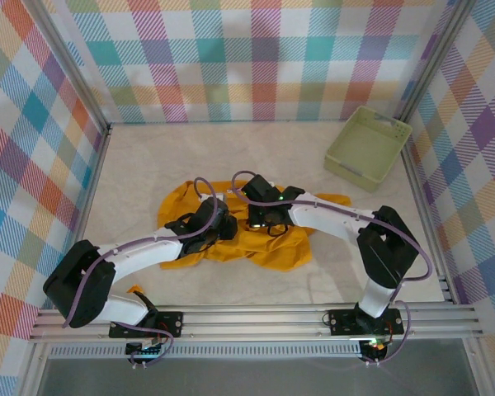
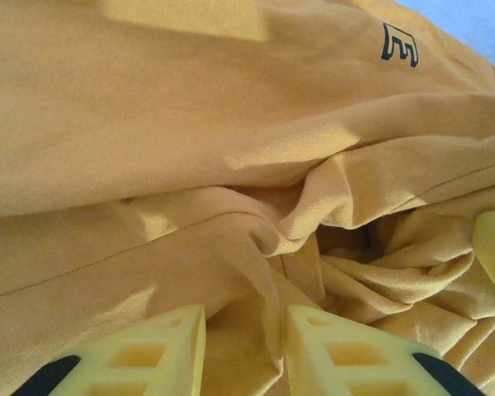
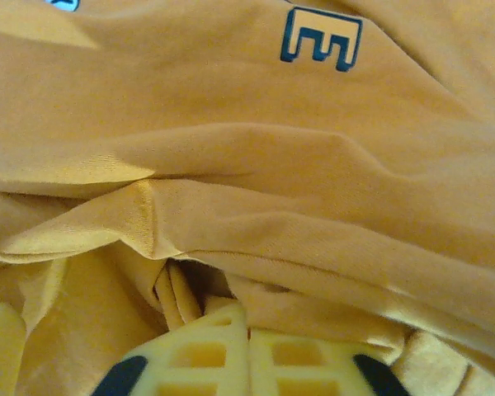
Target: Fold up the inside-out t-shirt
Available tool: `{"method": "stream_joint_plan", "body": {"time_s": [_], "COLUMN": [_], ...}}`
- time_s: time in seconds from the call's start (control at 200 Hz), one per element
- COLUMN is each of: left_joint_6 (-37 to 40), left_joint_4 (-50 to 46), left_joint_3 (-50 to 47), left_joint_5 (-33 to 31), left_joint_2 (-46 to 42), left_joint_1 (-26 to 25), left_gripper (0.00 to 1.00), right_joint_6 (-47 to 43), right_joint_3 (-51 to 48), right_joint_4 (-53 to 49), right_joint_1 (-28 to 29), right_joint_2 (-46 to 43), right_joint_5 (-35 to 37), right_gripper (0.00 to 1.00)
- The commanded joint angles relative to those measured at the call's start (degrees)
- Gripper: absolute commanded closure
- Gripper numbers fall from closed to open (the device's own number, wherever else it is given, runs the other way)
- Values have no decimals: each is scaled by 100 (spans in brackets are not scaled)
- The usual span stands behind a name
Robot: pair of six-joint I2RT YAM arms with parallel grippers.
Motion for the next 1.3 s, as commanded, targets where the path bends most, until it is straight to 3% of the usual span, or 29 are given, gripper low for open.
{"method": "stream_joint_plan", "body": {"time_s": [0.0, 0.29, 0.595, 0.69, 0.795, 0.89, 1.295], "left_joint_6": [-29, -31, 159, 224, 173, 24, -316], "left_joint_4": [-20, -245, -146, -153, -268, -447, -620], "left_joint_3": [-17, 138, 138, 142, 267, 480, 1414], "left_joint_5": [-128, -300, -24, 24, 76, 73, 254], "left_joint_2": [-4, 308, 202, -35, -280, -244, 1297], "left_joint_1": [41, 283, 331, 204, -12, -189, -805], "left_gripper": [68, 66, 57, 52, 46, 43, 38], "right_joint_6": [-180, -704, -1029, -949, -637, -356, 1189], "right_joint_3": [12, -562, -1732, -2162, -2583, -3021, -4501], "right_joint_4": [-126, -9, 1541, 1873, 1667, 1590, 1889], "right_joint_1": [16, -35, -141, -151, -151, -151, -150], "right_joint_2": [-433, -1826, -3245, -3560, -3649, -3597, -3487], "right_joint_5": [-33, -1445, -2391, -2060, -1310, -1122, -884], "right_gripper": [100, 100, 100, 100, 100, 100, 100]}}
